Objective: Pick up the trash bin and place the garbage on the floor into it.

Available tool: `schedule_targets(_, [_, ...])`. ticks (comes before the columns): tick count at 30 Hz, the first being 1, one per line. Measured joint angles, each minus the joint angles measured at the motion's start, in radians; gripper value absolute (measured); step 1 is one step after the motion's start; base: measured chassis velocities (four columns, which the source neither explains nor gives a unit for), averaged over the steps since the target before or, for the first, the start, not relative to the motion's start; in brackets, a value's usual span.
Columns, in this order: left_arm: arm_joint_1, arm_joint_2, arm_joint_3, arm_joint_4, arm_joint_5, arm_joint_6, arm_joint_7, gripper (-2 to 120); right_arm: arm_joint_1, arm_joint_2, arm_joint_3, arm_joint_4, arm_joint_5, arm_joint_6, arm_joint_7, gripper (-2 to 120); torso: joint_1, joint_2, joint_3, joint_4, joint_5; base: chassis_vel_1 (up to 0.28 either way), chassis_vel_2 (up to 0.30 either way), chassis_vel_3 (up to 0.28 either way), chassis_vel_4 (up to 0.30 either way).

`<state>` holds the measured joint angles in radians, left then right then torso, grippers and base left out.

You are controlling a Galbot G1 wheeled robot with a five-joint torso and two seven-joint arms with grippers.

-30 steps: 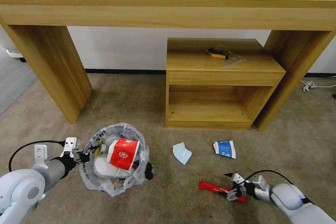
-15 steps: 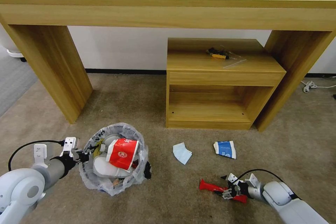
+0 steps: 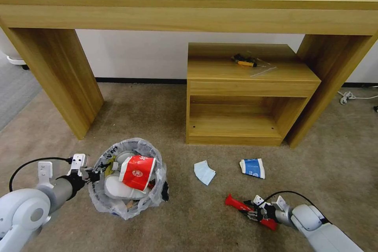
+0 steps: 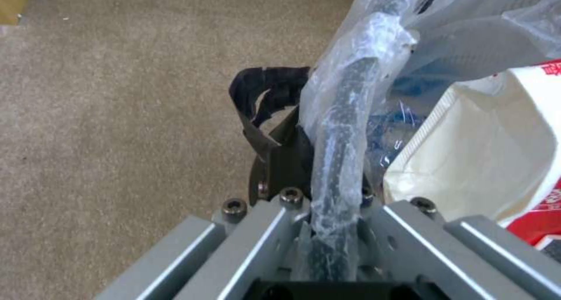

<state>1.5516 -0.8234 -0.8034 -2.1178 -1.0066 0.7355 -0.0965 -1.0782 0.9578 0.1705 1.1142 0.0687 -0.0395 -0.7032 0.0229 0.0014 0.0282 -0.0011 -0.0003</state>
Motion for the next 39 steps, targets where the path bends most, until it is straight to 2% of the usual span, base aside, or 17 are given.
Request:
schedule_targets(1, [0.0,0.0,0.0,0.0,0.0,0.0,0.0,0,0.0,0.0,0.0,0.001,0.0,0.0,0.0,35,0.0,0.0,0.0,0.0,0.0,0.0,0.0,0.0,0.0])
schedule_targets(2, [0.0,0.001,0.0,0.0,0.0,0.0,0.0,0,0.0,0.0,0.0,0.001,0.0,-0.001,0.001,25,0.0,0.0,0.0,0.0001,0.0001,0.0,0.0,0.0,0.0])
schedule_targets(3, [-0.001,0.001,0.0,0.001,0.0,0.0,0.0,0,-0.001,0.0,0.001,0.001,0.001,-0.001,0.001,21,0.0,0.0,0.0,0.0001,0.0002,0.0,0.0,0.0,0.0])
schedule_targets(5, [-0.001,0.001,0.0,0.001,0.0,0.0,0.0,0,-0.001,0.001,0.001,0.002,0.001,-0.001,0.001,18,0.0,0.0,0.0,0.0003,0.0003,0.0,0.0,0.0,0.0])
schedule_targets(7, [-0.001,0.002,0.0,0.002,0.0,0.0,0.0,0,-0.001,0.002,0.001,0.002,0.001,-0.001,0.004,9,0.0,0.0,0.0,0.0004,0.0005,0.0,0.0,0.0,0.0])
schedule_targets(8, [-0.001,0.002,0.0,0.002,0.0,0.0,0.0,0,-0.001,0.002,0.001,0.002,0.001,-0.001,0.004,9,0.0,0.0,0.0,0.0004,0.0005,0.0,0.0,0.0,0.0])
schedule_targets(10, [-0.002,0.002,0.0,0.003,0.0,0.0,0.0,0,-0.002,0.002,0.001,0.002,0.002,-0.002,0.006,1,0.0,0.0,0.0,0.0004,0.0006,0.0,0.0,0.0,0.0])
schedule_targets(23, [-0.01,0.011,0.003,0.007,-0.01,0.0,0.0,0,-0.008,0.018,0.019,0.08,0.093,-0.033,0.06,1,0.0,0.0,0.0,0.0004,0.0007,0.0,0.0,0.0,0.0])
schedule_targets(26, [-0.012,0.014,0.003,0.007,-0.014,0.0,0.0,0,-0.007,0.016,0.038,0.132,0.111,-0.033,0.061,1,0.0,0.0,0.0,0.0003,0.0007,0.0,0.0,0.0,0.0])
schedule_targets(29, [-0.024,0.017,0.017,0.011,-0.016,0.0,-0.001,0,0.005,-0.005,0.084,0.295,0.199,-0.061,0.072,1,0.0,0.0,0.0,0.0001,0.0004,0.0,0.0,0.0,0.0])
schedule_targets(30, [-0.024,0.017,0.017,0.011,-0.016,0.0,-0.001,0,0.005,-0.005,0.084,0.295,0.199,-0.061,0.072,1,0.0,0.0,0.0,0.0001,0.0004,0.0,0.0,0.0,0.0])
schedule_targets(32, [-0.029,0.018,0.032,0.014,-0.016,0.0,-0.007,0,0.052,-0.012,0.09,0.41,0.296,-0.104,0.085,1,0.0,0.0,0.0,-0.0001,0.0002,0.0,0.0,0.0,0.0])
schedule_targets(34, [-0.032,0.018,0.052,0.017,-0.012,0.0,-0.023,0,0.136,-0.011,0.053,0.531,0.415,-0.169,0.11,1,0.0,0.0,0.0,0.0011,0.0002,0.0,0.0,0.0,0.0])
schedule_targets(35, [-0.032,0.018,0.052,0.017,-0.012,0.0,-0.023,0,0.136,-0.011,0.053,0.531,0.415,-0.169,0.11,1,0.0,0.0,0.0,0.0011,0.0002,0.0,0.0,0.0,0.0])
schedule_targets(36, [-0.04,0.018,0.064,0.021,-0.012,0.0,-0.026,0,0.166,-0.007,0.035,0.568,0.448,-0.196,0.124,1,0.0,0.0,0.0,0.0007,0.0,0.0,0.0,0.0,0.0])
schedule_targets(37, [-0.061,0.019,0.09,0.036,-0.015,0.0,-0.029,0,0.246,0.013,-0.028,0.635,0.518,-0.246,0.177,1,0.0,0.0,0.0,0.0002,-0.0001,0.0,0.0,0.0,0.0])
schedule_targets(39, [-0.07,0.022,0.102,0.044,-0.016,0.0,-0.029,0,0.283,0.03,-0.062,0.655,0.546,-0.266,0.202,1,0.0,0.0,0.0,-0.0002,-0.0001,0.0,0.0,0.0,0.0])
